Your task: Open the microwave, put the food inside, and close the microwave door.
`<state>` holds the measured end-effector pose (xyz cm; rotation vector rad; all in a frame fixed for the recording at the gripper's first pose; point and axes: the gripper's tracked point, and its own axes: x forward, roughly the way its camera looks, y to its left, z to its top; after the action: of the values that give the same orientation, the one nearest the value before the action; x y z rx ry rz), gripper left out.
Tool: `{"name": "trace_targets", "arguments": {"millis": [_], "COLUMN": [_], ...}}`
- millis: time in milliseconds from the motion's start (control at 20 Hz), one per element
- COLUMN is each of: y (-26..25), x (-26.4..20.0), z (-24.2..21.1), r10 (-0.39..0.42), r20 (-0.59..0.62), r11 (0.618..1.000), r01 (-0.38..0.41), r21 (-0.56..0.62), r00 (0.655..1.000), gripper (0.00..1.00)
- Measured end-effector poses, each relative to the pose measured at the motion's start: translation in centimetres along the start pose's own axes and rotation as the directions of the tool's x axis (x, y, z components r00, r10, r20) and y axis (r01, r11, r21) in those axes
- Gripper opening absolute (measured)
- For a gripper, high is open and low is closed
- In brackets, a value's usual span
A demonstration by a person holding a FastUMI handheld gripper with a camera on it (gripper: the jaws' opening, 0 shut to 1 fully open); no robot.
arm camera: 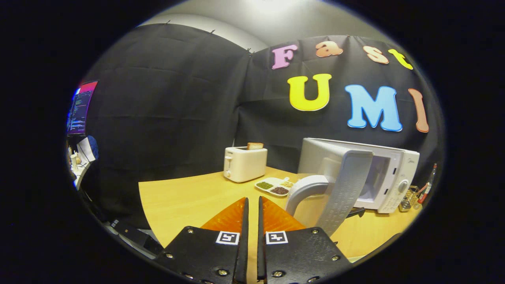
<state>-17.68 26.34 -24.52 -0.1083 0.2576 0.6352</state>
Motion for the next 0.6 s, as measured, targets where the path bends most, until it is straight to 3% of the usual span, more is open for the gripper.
{"name": "trace_targets", "arguments": {"millis": [400, 500, 600], "y": [-12.3, -14.9, -17.8], "x": [-0.3, 0.0, 0.2], "z": [-1.1, -1.3, -1.7], "r10": [-0.218, -0.265, -0.322], "r20": [-0.024, -0.032, -0.034], "r11": [0.975, 0.963, 0.945], "r01": [0.219, 0.266, 0.323], "r21": [0.029, 0.040, 0.047], "r00": [0.976, 0.964, 0.946], "gripper": [0.10, 0.02, 0.01]}}
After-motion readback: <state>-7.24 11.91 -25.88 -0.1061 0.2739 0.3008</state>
